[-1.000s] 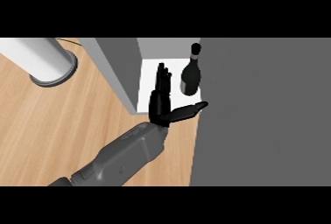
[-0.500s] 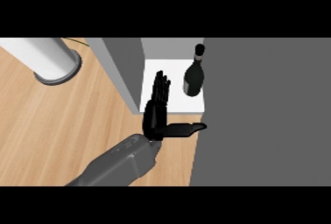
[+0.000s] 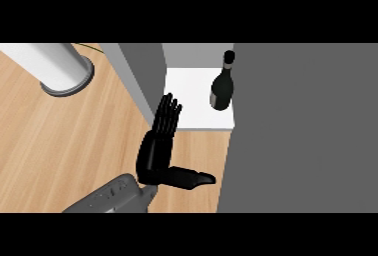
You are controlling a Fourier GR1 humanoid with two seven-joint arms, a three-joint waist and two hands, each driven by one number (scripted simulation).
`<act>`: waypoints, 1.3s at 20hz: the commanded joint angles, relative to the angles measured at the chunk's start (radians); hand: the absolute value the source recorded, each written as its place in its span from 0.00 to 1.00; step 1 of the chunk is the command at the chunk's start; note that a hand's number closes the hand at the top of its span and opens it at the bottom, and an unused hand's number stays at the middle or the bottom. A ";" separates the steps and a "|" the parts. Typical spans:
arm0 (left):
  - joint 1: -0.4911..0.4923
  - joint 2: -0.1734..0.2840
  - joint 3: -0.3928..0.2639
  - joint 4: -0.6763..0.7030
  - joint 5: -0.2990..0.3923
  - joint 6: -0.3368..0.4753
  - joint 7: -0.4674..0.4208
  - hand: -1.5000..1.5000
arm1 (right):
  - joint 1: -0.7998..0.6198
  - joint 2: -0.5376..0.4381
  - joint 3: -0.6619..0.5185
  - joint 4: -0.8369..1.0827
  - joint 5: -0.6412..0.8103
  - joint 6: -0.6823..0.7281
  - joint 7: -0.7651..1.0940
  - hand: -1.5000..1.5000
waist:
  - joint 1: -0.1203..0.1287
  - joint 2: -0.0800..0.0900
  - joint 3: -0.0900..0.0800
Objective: Pick up the wine, place it into the cabinet and close the cabinet
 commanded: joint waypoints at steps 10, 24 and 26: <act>0.257 0.355 0.050 -0.430 -0.078 -0.137 0.066 1.00 | 0.102 -0.113 0.055 -0.096 -0.164 0.219 0.012 1.00 | 0.000 -0.001 0.000; 0.617 0.663 0.239 -0.581 -0.031 -0.356 -0.055 0.00 | 0.054 0.002 0.497 -0.197 -0.081 0.111 0.237 1.00 | 0.013 -0.006 -0.003; 0.610 0.662 0.298 -0.589 0.026 -0.366 -0.021 0.00 | 0.046 0.052 0.630 -0.178 -0.007 0.059 0.238 1.00 | 0.001 -0.004 -0.002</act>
